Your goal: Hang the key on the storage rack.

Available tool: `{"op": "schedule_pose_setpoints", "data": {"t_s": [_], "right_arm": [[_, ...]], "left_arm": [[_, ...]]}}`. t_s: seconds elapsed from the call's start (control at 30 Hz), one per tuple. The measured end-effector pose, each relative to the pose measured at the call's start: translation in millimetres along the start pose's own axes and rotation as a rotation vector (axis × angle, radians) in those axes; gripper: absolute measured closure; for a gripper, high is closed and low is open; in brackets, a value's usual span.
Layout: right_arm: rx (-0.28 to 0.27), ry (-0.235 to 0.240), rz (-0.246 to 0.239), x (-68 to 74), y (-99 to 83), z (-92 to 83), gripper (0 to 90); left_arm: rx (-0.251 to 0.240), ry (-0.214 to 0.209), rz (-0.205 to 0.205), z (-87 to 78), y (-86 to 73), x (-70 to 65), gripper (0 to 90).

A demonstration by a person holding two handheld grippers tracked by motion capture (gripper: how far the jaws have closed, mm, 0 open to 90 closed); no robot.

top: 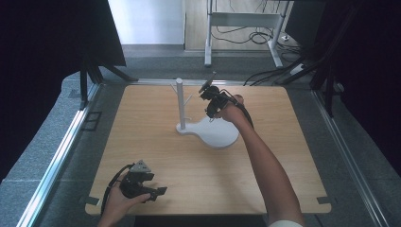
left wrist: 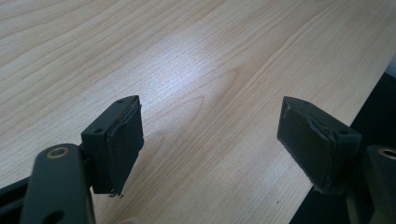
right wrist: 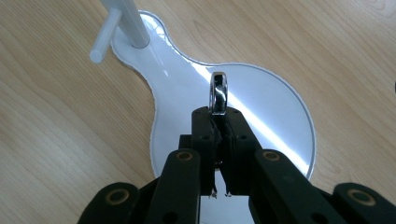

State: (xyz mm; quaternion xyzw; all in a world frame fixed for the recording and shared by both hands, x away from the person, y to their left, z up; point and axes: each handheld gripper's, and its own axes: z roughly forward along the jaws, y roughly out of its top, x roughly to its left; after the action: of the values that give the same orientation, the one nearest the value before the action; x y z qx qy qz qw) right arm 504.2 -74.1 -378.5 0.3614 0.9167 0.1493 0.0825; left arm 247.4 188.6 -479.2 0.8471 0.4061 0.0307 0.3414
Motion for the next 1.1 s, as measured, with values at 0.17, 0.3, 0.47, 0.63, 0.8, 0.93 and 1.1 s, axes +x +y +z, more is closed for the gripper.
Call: {"op": "schedule_pose_setpoints", "data": {"t_s": [0.17, 0.3, 0.47, 0.63, 0.8, 0.93, 1.1], "right_arm": [[-0.003, -0.003, -0.004, 0.1, 5.7, -1.8, 84.5], [-0.003, -0.004, -0.004, -1.0, 9.0, -1.6, 84.5], [-0.009, -0.007, -0.001, -1.0, 13.0, -3.9, 84.6], [-0.021, -0.008, -0.004, 0.0, 19.7, -6.3, 84.5], [-0.016, -0.01, -0.005, 0.5, 24.7, -4.6, 84.5], [-0.016, -0.011, -0.004, -0.4, 28.8, -3.8, 84.5], [-0.023, -0.015, 0.0, 0.1, 36.2, -1.8, 84.5]], "left_arm": [[-0.002, -0.002, -0.001, -0.5, 0.0, 0.0, 23.1], [-0.004, -0.002, -0.002, -1.6, 0.0, 0.2, 23.0], [-0.005, -0.002, -0.002, -1.5, 0.0, 0.1, 23.0], [-0.005, -0.005, 0.0, -0.9, 0.1, -0.8, 23.0], [-0.003, -0.007, 0.004, -0.5, 0.5, -2.0, 23.0], [-0.004, -0.007, 0.003, -0.7, 0.5, -1.8, 23.1], [-0.011, -0.007, -0.002, -2.7, 0.0, -0.7, 23.0]]}}
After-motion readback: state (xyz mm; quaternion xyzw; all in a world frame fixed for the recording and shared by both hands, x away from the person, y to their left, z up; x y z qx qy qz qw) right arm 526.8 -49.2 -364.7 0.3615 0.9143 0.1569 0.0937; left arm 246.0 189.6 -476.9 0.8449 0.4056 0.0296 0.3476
